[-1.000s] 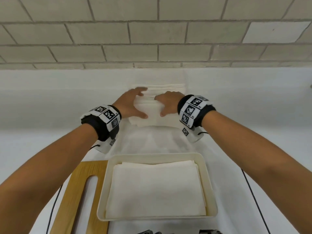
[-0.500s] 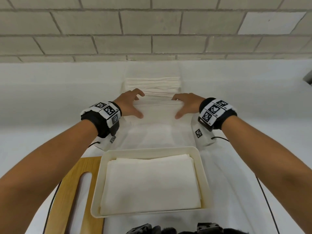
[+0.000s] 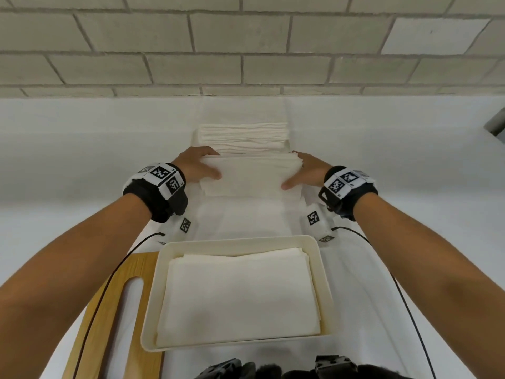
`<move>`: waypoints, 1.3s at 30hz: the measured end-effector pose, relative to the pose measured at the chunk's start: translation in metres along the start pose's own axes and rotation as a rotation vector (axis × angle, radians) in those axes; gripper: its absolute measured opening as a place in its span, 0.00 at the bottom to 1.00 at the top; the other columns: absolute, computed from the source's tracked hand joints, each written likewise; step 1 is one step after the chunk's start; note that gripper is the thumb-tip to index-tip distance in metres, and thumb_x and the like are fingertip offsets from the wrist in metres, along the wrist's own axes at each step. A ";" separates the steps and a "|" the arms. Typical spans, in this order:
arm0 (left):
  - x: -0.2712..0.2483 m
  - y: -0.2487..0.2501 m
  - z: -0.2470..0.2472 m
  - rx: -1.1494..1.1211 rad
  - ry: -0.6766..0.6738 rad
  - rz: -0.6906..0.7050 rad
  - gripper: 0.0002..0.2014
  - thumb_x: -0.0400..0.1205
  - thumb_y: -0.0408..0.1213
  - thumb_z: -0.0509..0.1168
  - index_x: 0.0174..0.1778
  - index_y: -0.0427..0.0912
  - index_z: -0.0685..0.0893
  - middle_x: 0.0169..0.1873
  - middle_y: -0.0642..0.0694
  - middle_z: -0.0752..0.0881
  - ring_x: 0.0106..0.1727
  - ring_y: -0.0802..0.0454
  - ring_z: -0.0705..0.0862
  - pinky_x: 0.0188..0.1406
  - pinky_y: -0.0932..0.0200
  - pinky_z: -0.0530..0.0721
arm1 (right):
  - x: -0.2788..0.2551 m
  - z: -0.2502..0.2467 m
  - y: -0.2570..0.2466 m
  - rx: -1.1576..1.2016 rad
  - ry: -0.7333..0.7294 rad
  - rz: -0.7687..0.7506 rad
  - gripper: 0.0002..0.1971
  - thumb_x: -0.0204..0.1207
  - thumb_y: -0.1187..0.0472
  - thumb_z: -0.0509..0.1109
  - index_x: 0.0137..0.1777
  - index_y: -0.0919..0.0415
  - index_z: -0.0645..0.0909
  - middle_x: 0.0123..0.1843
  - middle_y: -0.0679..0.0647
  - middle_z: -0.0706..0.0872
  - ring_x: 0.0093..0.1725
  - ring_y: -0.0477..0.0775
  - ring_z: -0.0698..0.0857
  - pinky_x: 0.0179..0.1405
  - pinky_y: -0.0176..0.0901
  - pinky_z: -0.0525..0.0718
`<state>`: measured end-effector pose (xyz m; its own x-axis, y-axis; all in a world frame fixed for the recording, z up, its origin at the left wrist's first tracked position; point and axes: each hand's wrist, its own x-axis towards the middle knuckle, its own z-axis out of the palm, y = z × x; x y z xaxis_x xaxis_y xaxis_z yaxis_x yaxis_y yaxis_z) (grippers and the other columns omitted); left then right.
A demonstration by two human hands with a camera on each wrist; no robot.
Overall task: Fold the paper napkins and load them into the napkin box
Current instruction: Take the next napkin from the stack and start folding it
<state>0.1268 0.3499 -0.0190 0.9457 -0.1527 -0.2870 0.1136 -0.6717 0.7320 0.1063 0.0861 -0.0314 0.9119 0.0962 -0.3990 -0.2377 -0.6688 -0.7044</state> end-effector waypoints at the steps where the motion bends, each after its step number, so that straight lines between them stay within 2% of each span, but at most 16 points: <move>1: 0.001 0.000 0.002 0.001 0.002 0.012 0.21 0.73 0.30 0.74 0.58 0.50 0.78 0.58 0.43 0.78 0.55 0.47 0.78 0.49 0.55 0.81 | 0.000 0.003 -0.002 0.043 0.008 -0.012 0.40 0.63 0.65 0.82 0.75 0.57 0.67 0.67 0.50 0.78 0.70 0.53 0.76 0.74 0.46 0.70; 5: 0.001 -0.009 0.001 0.002 0.038 -0.003 0.31 0.70 0.30 0.76 0.68 0.47 0.72 0.57 0.45 0.73 0.62 0.44 0.76 0.65 0.52 0.75 | -0.001 0.003 -0.002 0.204 0.067 -0.053 0.36 0.68 0.69 0.78 0.74 0.58 0.66 0.61 0.47 0.75 0.66 0.47 0.75 0.65 0.35 0.69; 7: 0.000 -0.014 -0.002 -0.086 0.060 -0.042 0.37 0.69 0.29 0.77 0.72 0.48 0.68 0.58 0.44 0.72 0.62 0.45 0.75 0.67 0.47 0.76 | 0.001 0.003 0.004 0.243 0.069 -0.051 0.35 0.66 0.69 0.79 0.72 0.61 0.68 0.64 0.53 0.80 0.68 0.54 0.78 0.68 0.42 0.74; 9: -0.001 -0.017 -0.003 -0.223 0.059 -0.086 0.43 0.67 0.27 0.78 0.74 0.50 0.64 0.62 0.41 0.71 0.64 0.43 0.76 0.67 0.43 0.77 | 0.001 0.005 0.008 0.284 0.040 -0.029 0.37 0.65 0.69 0.80 0.73 0.62 0.68 0.64 0.54 0.81 0.67 0.55 0.80 0.71 0.44 0.73; 11: -0.003 -0.017 0.001 -0.292 0.039 -0.111 0.42 0.64 0.27 0.80 0.71 0.50 0.66 0.67 0.39 0.71 0.67 0.42 0.76 0.68 0.42 0.77 | -0.001 0.009 0.004 0.318 0.012 -0.022 0.29 0.67 0.70 0.78 0.66 0.58 0.71 0.57 0.48 0.82 0.59 0.47 0.81 0.68 0.34 0.70; 12: -0.003 -0.017 0.003 -0.294 0.031 -0.110 0.42 0.61 0.29 0.81 0.68 0.51 0.68 0.68 0.39 0.71 0.67 0.42 0.76 0.68 0.42 0.77 | 0.001 0.011 0.002 0.329 0.006 -0.017 0.30 0.67 0.70 0.78 0.67 0.58 0.72 0.57 0.47 0.82 0.59 0.46 0.80 0.69 0.36 0.70; 14: -0.002 -0.018 0.006 -0.328 0.034 -0.111 0.41 0.59 0.30 0.81 0.64 0.52 0.68 0.67 0.39 0.72 0.67 0.42 0.76 0.69 0.42 0.76 | 0.000 0.013 -0.003 0.339 0.014 -0.050 0.33 0.65 0.69 0.80 0.70 0.59 0.73 0.64 0.51 0.83 0.65 0.51 0.80 0.73 0.47 0.71; 17: 0.001 -0.025 0.002 -0.439 0.062 -0.138 0.33 0.69 0.22 0.75 0.64 0.47 0.68 0.59 0.44 0.76 0.64 0.44 0.77 0.65 0.48 0.77 | 0.001 0.009 0.001 0.383 0.055 -0.051 0.35 0.64 0.71 0.79 0.72 0.62 0.71 0.67 0.56 0.81 0.67 0.55 0.80 0.72 0.51 0.74; 20: -0.001 -0.026 0.001 -0.406 -0.092 -0.158 0.22 0.74 0.24 0.71 0.62 0.45 0.76 0.54 0.50 0.83 0.64 0.49 0.79 0.56 0.58 0.77 | 0.004 0.011 0.005 0.343 0.029 -0.053 0.31 0.68 0.68 0.78 0.71 0.62 0.73 0.67 0.57 0.82 0.67 0.56 0.80 0.71 0.51 0.75; 22: -0.004 -0.020 0.005 -0.450 -0.159 -0.164 0.18 0.77 0.21 0.67 0.57 0.45 0.79 0.50 0.50 0.84 0.64 0.49 0.79 0.53 0.59 0.79 | 0.010 0.014 0.008 0.305 0.022 -0.049 0.32 0.66 0.63 0.80 0.71 0.60 0.75 0.66 0.56 0.82 0.67 0.56 0.80 0.71 0.54 0.75; 25: -0.004 -0.016 0.004 -0.481 -0.152 -0.097 0.22 0.80 0.23 0.64 0.70 0.40 0.74 0.60 0.45 0.83 0.67 0.46 0.78 0.61 0.53 0.77 | 0.010 0.013 0.004 0.352 0.068 -0.066 0.29 0.69 0.65 0.78 0.71 0.62 0.75 0.67 0.57 0.82 0.67 0.56 0.80 0.73 0.52 0.73; 27: -0.005 -0.017 -0.002 -0.487 -0.155 -0.015 0.24 0.81 0.24 0.62 0.74 0.39 0.71 0.65 0.44 0.80 0.64 0.48 0.80 0.62 0.54 0.78 | 0.004 0.010 -0.001 0.410 0.098 -0.095 0.27 0.71 0.69 0.75 0.70 0.63 0.74 0.67 0.56 0.81 0.66 0.54 0.80 0.72 0.48 0.74; 29: -0.004 -0.022 -0.008 -0.487 -0.159 0.026 0.24 0.81 0.25 0.63 0.73 0.42 0.71 0.64 0.46 0.81 0.63 0.51 0.81 0.62 0.56 0.79 | 0.003 0.008 0.001 0.445 0.086 -0.126 0.28 0.70 0.70 0.75 0.71 0.63 0.74 0.67 0.57 0.82 0.66 0.55 0.80 0.71 0.48 0.75; 32: -0.004 -0.036 -0.009 -0.352 -0.159 0.020 0.25 0.78 0.26 0.68 0.70 0.45 0.72 0.64 0.47 0.81 0.68 0.48 0.79 0.71 0.49 0.74 | 0.002 0.012 0.005 0.365 0.029 -0.124 0.28 0.70 0.70 0.75 0.71 0.62 0.73 0.68 0.58 0.81 0.67 0.55 0.80 0.70 0.47 0.74; 36: -0.008 -0.046 -0.005 -0.239 -0.259 0.007 0.39 0.66 0.31 0.77 0.74 0.43 0.70 0.64 0.47 0.82 0.65 0.50 0.80 0.69 0.51 0.76 | 0.005 0.017 0.007 0.322 -0.023 -0.115 0.29 0.69 0.70 0.76 0.70 0.61 0.75 0.67 0.57 0.82 0.66 0.54 0.81 0.70 0.48 0.75; 39: -0.005 -0.045 -0.001 -0.195 -0.173 -0.028 0.33 0.69 0.24 0.76 0.71 0.38 0.74 0.63 0.43 0.83 0.65 0.45 0.80 0.69 0.49 0.75 | 0.007 0.015 0.006 0.242 -0.059 -0.091 0.31 0.66 0.71 0.78 0.70 0.61 0.75 0.66 0.56 0.83 0.66 0.54 0.80 0.71 0.50 0.75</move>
<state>0.1170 0.3810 -0.0498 0.8770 -0.2689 -0.3982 0.2118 -0.5275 0.8228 0.1056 0.0938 -0.0477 0.9138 0.1955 -0.3560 -0.2352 -0.4600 -0.8562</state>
